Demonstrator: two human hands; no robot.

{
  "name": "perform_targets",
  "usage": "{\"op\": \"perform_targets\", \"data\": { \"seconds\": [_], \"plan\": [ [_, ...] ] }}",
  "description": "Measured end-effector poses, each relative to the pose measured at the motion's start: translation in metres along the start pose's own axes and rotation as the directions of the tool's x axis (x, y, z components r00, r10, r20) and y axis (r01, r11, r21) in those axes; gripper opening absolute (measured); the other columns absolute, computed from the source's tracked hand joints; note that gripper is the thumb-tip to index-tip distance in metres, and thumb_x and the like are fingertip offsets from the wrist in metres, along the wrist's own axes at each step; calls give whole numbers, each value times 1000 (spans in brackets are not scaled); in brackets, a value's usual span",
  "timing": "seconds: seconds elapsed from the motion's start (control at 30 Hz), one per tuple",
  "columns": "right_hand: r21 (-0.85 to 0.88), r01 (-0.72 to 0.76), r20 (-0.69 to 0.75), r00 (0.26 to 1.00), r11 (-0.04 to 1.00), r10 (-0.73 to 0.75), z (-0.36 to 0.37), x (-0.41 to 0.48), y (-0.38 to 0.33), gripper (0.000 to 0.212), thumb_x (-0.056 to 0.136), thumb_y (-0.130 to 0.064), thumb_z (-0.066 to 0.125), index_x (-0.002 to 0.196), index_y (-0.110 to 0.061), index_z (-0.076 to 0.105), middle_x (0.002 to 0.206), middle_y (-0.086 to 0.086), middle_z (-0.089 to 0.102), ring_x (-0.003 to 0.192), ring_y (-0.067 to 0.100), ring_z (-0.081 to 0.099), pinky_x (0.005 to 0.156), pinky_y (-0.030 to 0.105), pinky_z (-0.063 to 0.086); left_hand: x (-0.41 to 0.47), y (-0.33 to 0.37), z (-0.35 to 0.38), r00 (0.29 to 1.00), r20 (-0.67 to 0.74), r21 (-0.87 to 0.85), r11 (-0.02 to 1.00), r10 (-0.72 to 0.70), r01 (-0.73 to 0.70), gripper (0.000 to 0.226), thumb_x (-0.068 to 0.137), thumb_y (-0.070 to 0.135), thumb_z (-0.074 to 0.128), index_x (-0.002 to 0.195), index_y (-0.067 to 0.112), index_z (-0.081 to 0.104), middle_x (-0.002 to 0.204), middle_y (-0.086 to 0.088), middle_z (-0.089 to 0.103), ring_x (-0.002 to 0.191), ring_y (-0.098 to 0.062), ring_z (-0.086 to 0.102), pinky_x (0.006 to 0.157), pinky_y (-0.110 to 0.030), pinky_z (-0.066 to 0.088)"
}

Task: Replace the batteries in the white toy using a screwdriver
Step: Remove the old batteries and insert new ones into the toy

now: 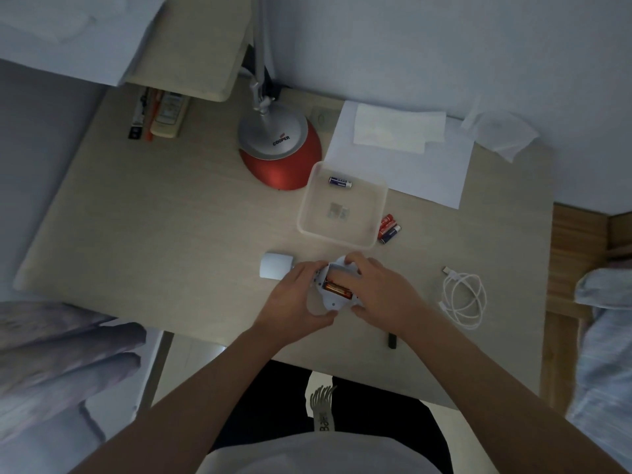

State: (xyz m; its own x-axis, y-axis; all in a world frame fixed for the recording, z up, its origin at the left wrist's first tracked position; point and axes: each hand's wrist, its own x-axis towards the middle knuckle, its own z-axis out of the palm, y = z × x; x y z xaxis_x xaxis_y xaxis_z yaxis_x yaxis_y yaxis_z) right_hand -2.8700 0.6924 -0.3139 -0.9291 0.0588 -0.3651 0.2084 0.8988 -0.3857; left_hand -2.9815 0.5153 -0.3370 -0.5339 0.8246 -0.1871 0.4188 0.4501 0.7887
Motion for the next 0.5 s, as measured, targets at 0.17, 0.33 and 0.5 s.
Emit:
{"op": "perform_targets", "data": {
  "seconds": [0.17, 0.33, 0.5],
  "plan": [
    [9, -6, 13, 1000, 1000, 6, 0, 0, 0, 76, 78, -23, 76, 142, -36, 38, 135, 3, 35, 110, 23, 50, 76, 39, 58, 1, 1, -2, 1000, 4, 13, 1000, 22, -22, 83, 64, 33, 89, 136, 20, 50, 126, 9, 56, 115, -4, 53, 97, -8, 37],
    [28, 8, 18, 1000, 1000, -8, -1, 1, 3, 76, 76, -24, 79, 137, -38, 37, 134, 3, 36, 105, 23, 55, 76, 39, 58, 2, 1, -3, 1000, 9, 29, 999, 30, -30, 84, 65, 36, 88, 138, 19, 51, 128, 9, 56, 117, -4, 53, 100, -15, 41],
    [32, 9, 10, 1000, 999, -9, 1, -1, 6, 78, 76, -27, 79, 140, -39, 36, 135, 1, 35, 104, 23, 56, 74, 39, 58, 4, 3, -4, 999, 13, 30, 999, 31, -32, 84, 63, 36, 89, 136, 22, 51, 128, 11, 56, 117, -1, 53, 99, -9, 37]
  ]
}}
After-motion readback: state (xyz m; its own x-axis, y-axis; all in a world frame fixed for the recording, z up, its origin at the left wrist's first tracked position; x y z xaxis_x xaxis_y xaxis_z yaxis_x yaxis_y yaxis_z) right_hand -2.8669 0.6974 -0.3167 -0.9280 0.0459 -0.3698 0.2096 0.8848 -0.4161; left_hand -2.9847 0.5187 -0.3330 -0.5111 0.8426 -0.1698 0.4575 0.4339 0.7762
